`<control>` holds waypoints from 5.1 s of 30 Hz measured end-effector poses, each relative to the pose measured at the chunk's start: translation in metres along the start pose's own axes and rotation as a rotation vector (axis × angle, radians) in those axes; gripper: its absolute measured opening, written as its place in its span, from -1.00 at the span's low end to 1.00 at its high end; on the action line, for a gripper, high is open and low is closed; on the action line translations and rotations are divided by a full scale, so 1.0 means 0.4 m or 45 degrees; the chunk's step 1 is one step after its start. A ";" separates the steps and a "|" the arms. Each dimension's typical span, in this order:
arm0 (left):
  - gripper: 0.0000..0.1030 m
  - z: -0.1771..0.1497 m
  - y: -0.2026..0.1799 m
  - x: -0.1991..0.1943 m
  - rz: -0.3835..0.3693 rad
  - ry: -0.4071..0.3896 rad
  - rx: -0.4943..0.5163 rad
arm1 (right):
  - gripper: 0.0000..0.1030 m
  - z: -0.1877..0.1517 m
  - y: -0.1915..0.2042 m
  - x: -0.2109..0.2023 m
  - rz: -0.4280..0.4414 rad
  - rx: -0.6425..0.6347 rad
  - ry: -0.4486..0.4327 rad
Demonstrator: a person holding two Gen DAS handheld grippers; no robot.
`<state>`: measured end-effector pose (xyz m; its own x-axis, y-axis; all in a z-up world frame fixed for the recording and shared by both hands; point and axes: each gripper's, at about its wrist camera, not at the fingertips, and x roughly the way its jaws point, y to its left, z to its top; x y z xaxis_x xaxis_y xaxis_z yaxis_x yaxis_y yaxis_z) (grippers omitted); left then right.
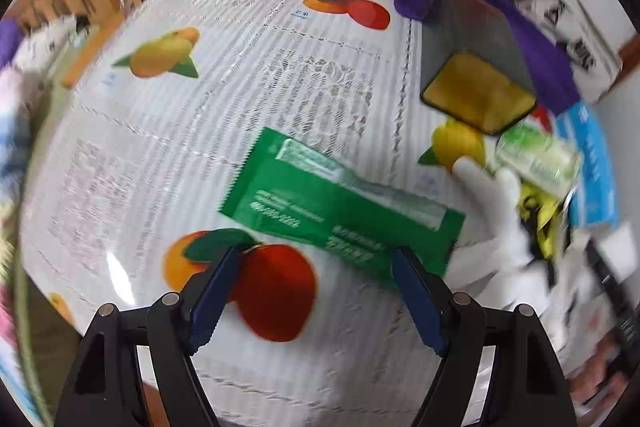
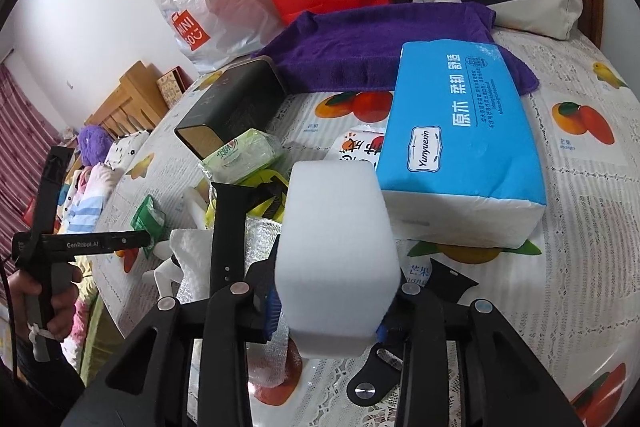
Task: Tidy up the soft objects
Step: 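Lift the white sponge with the right tool while the left tool grasps the green sachet, then place the sponge on the purple towel with the right tool while the left tool carries the sachet, then lower the green sachet onto the purple towel and open the left tool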
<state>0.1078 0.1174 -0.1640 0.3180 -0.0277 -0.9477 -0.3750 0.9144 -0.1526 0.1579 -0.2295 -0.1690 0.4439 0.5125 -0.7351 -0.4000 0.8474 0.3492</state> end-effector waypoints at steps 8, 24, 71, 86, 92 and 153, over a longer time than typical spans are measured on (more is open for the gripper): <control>0.62 0.062 -0.014 0.016 -0.078 -0.073 -0.064 | -0.25 0.001 0.000 0.000 0.015 -0.002 0.010; 0.80 0.067 -0.120 0.057 0.133 -0.134 0.124 | -0.25 0.011 0.000 0.019 -0.013 -0.001 0.019; -0.34 0.161 -0.179 -0.160 -0.279 -0.377 0.285 | -0.43 0.124 -0.041 -0.144 -0.216 -0.055 -0.108; -0.34 0.385 -0.280 -0.124 -0.293 -0.385 0.379 | -0.43 0.408 -0.060 -0.030 -0.263 -0.134 -0.134; -0.34 0.476 -0.301 -0.088 -0.297 -0.373 0.379 | -0.43 0.495 -0.105 0.047 -0.270 -0.113 -0.115; 0.14 0.595 -0.421 0.011 -0.087 -0.317 0.477 | 0.35 0.489 -0.181 0.106 -0.297 0.018 0.158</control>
<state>0.3795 0.0595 -0.0759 0.5482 -0.0366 -0.8355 -0.0197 0.9982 -0.0567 0.3625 -0.2420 -0.1118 0.4207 0.2825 -0.8621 -0.2867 0.9430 0.1691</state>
